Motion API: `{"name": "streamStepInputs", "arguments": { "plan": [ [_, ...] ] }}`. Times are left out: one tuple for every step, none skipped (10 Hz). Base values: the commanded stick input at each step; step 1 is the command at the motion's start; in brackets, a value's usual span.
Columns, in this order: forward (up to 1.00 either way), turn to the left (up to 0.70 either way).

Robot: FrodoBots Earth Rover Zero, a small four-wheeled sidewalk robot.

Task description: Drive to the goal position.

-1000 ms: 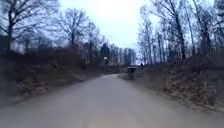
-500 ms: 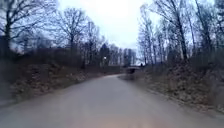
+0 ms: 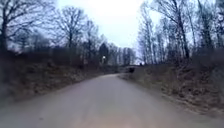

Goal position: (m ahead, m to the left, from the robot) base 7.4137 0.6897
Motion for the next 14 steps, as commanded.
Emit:
{"name": "streamStepInputs", "arguments": {
  "plan": [
    [1.0, 0.0],
    [1.0, 0.0],
    [1.0, 0.0],
    [1.0, 0.0],
    [1.0, 0.0],
    [1.0, 0.25],
    [1.0, 0.27],
    [1.0, 0.06],
    [1.0, 0.0],
    [1.0, 0.0],
    [1.0, 0.0],
    [1.0, 0.0],
    [1.0, 0.0],
    [1.0, 0.0]
  ]
}}
